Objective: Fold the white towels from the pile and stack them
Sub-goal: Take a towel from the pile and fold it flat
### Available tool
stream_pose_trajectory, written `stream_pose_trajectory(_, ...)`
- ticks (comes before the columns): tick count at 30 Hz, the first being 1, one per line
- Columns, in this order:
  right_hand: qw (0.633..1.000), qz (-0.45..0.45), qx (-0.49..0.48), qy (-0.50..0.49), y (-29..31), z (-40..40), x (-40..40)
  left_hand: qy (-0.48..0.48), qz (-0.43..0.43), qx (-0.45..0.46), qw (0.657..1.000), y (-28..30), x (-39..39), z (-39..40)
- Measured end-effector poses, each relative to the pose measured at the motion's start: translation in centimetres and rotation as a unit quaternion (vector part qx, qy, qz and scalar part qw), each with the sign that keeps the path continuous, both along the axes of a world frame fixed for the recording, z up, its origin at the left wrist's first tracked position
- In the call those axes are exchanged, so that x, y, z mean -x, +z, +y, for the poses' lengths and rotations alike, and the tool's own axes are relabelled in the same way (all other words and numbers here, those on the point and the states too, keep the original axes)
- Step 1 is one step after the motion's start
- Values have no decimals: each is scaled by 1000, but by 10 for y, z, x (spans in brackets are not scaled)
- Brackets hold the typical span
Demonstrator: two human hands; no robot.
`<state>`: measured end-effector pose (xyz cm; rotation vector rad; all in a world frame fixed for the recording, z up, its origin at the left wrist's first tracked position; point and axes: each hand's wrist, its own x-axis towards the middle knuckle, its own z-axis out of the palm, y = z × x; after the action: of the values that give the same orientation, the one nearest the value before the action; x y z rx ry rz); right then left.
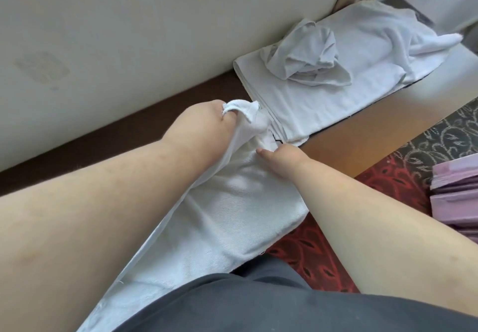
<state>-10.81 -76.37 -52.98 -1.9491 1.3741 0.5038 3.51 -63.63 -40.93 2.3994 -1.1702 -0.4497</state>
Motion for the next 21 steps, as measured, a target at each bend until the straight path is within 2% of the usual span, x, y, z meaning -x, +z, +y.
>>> stream_pose_trajectory(2, 1000, -1, -17, -4, 2, -4, -4, -5, 3, -8, 1000, 2, 3, -1)
stream_pose_trajectory(4, 995, -44, -70, -60, 2, -9, -7, -8, 5, -6, 1000, 4, 5, -3)
stream_pose_trajectory(7, 944, -149, -207, -209, 3, -16, -4, -19, 5, -13, 1000, 9, 10, -3)
stream_pose_trajectory(11, 920, -154, -277, -229, 0, -21, -1, -32, 32, -65, 997, 18, 16, -2)
stream_pose_trajectory(15, 871, -147, -404, -239, 0, -25, -3, -39, 22, -74, 996, 23, 20, 1)
stream_pose_trajectory(18, 832, -202, -451, -251, -3, -26, -7, -33, 27, -71, 997, 24, 20, 2)
stream_pose_trajectory(19, 829, -210, -454, -249, -5, -25, -9, -31, 29, -68, 997, 24, 20, 2)
stream_pose_trajectory(21, 846, -200, -438, -228, -7, -20, -13, -30, 26, -63, 997, 25, 21, 3)
